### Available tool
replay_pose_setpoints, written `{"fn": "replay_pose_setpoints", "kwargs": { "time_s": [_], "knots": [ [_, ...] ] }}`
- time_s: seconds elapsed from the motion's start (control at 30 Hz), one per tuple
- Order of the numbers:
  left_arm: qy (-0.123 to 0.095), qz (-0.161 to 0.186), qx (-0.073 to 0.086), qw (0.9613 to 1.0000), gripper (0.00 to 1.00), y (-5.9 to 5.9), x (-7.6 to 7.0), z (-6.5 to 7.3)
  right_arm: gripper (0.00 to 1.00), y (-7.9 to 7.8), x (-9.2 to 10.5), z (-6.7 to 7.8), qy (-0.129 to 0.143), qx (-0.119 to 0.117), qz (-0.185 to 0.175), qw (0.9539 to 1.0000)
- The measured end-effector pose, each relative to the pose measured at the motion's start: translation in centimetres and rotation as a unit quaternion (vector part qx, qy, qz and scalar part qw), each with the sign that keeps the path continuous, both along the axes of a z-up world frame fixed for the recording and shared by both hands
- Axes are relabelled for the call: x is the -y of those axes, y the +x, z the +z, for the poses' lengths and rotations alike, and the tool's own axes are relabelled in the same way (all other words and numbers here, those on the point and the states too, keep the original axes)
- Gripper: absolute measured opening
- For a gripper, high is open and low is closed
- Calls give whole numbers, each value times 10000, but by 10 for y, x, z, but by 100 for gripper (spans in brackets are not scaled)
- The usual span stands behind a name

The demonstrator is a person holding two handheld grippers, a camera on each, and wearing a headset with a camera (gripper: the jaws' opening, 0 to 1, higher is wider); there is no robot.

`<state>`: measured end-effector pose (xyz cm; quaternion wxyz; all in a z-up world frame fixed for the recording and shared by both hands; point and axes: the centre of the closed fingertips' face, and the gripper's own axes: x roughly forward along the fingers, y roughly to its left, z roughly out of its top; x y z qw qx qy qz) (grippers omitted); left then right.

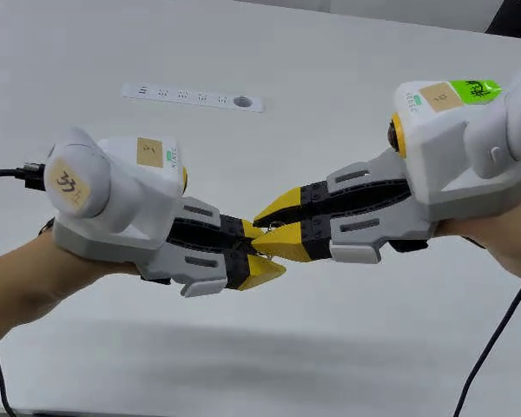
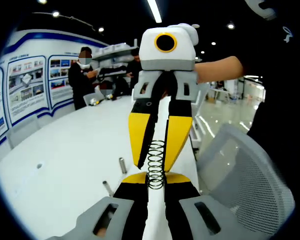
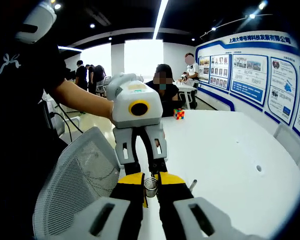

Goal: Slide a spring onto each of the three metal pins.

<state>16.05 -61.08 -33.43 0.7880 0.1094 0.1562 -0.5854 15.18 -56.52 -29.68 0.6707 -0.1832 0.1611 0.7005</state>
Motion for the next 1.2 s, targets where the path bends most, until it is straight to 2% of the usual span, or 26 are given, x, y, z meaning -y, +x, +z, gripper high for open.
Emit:
{"fn": "replay_pose_setpoints", "kwargs": {
  "time_s": [0.13,0.3,0.4,0.6,0.63,0.7,0.73,0.9,1.0,1.1,1.2],
  "knots": [
    [11,19,-11,10000,11,1,-2,-1,11,1,-2,-1,-27,94,-4,10000],
    [65,117,12,9999,11,5,-6,-2,11,4,-5,-2,-36,94,-52,9999],
    [-75,244,-16,9997,12,8,-9,1,11,8,-7,2,18,81,-82,9999],
    [-24,498,-46,9987,22,16,-24,-3,11,20,-9,10,113,94,-177,9997],
    [-139,552,-79,9983,24,17,-26,0,11,23,-9,11,109,136,-197,9997],
    [-539,618,-196,9964,29,17,-27,11,11,30,-7,12,108,159,-262,9995],
    [-567,646,-165,9962,30,18,-29,13,11,34,-7,13,97,192,-294,9993],
    [-272,905,-57,9955,34,27,-48,5,11,59,0,12,27,274,-568,9980],
    [-197,1058,-60,9942,39,31,-59,1,11,75,4,9,-15,311,-777,9965],
    [-144,1273,-58,9917,45,38,-69,-1,11,91,7,1,-78,266,-1021,9944],
    [-107,1417,-46,9898,51,41,-79,-1,11,107,13,-15,-277,270,-1204,9920]
  ]
}}
